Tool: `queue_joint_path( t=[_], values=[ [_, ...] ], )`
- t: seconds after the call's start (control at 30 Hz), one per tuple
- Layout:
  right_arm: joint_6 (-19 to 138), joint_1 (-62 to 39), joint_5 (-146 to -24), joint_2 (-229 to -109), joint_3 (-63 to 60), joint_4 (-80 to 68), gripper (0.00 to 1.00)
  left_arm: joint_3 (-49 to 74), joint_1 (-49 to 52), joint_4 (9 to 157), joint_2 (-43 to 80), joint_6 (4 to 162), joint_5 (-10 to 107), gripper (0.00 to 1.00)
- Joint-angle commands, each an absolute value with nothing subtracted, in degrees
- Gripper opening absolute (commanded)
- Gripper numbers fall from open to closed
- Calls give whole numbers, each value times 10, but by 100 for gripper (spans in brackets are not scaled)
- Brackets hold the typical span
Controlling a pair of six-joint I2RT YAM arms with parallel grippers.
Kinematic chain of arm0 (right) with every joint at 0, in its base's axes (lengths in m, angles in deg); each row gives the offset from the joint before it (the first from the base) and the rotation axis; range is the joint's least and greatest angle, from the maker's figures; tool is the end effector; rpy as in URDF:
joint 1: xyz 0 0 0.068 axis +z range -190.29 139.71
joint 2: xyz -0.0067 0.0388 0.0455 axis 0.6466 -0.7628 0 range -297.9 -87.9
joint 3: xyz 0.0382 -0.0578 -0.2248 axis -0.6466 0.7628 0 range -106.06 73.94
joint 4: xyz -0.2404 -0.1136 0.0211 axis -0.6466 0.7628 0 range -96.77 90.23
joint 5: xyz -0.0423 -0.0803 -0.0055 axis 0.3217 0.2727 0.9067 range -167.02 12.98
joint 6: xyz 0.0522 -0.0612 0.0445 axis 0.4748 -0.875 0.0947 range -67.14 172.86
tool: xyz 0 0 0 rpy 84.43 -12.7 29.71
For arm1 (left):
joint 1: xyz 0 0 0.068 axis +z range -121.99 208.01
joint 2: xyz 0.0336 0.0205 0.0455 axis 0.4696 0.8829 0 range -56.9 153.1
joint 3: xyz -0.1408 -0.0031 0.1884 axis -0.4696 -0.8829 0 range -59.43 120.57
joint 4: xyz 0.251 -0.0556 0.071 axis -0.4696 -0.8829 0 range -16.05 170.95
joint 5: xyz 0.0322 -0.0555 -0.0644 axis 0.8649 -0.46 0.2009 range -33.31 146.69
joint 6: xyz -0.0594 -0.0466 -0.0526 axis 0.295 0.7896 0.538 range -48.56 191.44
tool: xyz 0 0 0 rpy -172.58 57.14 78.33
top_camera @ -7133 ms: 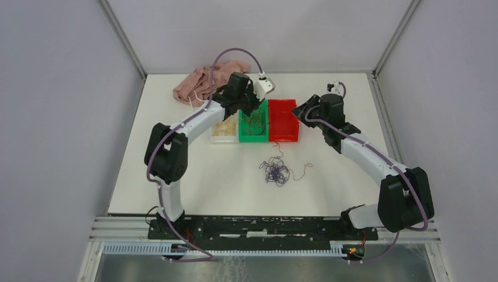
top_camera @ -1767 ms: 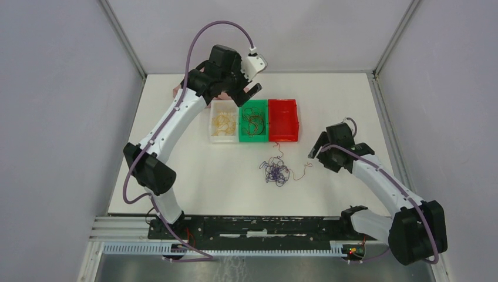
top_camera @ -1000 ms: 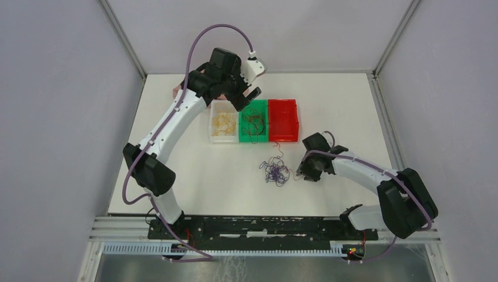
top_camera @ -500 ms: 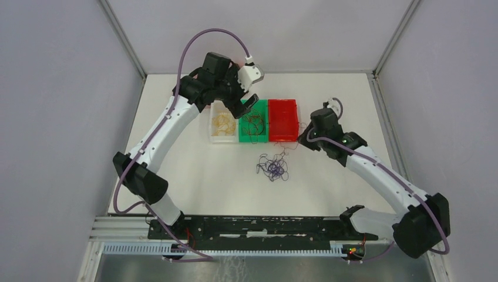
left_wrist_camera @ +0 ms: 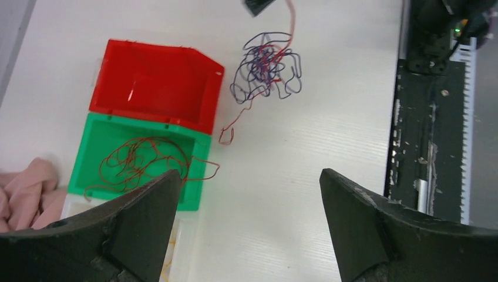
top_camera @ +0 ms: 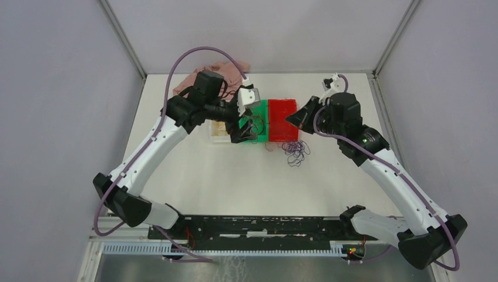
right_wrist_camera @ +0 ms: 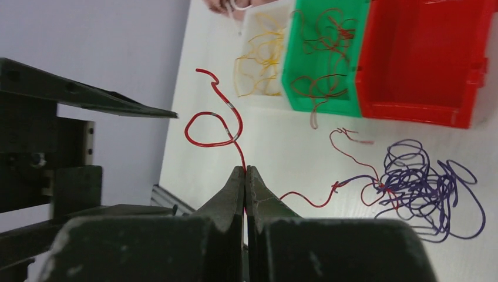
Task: Untangle the cables
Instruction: Untie the cable.
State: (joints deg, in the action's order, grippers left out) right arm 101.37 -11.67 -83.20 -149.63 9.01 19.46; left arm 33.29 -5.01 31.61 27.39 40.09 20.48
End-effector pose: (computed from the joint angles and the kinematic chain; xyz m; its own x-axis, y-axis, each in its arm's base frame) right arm 0.2626 0.1534 0.3245 -0.6494 0.4941 -0.5781 -0.1156 0.6872 0.7172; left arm 0.2610 -0.2279 0.3412 -0.0453 0.5301 -0.8467 0.9808 0.1844 0.0630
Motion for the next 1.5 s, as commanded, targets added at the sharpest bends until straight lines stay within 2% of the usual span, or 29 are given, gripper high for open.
queue_joint_path(
  t=[0.0,0.3,0.53,0.67,0.73,0.8,0.87,0.97,1.07,1.3,1.47],
  values=[
    [1014,-115,-943,-1498,53,123,0,268,-81,419,207,400,138,94],
    [1033,-105,-1016,-1514,49,46,0,96,-136,651,158,493,195,78],
    [1050,-92,-1051,-1528,67,5,0,62,-152,726,156,534,215,66],
    [1047,-84,-1061,-1529,69,-1,0,65,-153,729,156,543,208,41],
    [1046,-82,-1063,-1528,73,-1,0,66,-153,730,154,554,195,32],
    [1045,-81,-1066,-1526,77,-3,1,68,-153,730,153,567,188,18],
    [1044,-82,-1067,-1522,82,-2,10,69,-153,730,151,573,188,5],
    [1026,-82,-1070,-1513,85,19,40,69,-153,729,146,577,190,3],
    [1000,-82,-1078,-1492,104,21,55,74,-153,724,145,585,187,3],
    [906,-82,-1110,-1454,170,10,69,87,-153,716,140,616,172,3],
    [822,-81,-1114,-1413,269,-70,72,106,-153,703,135,632,151,3]
  ],
)
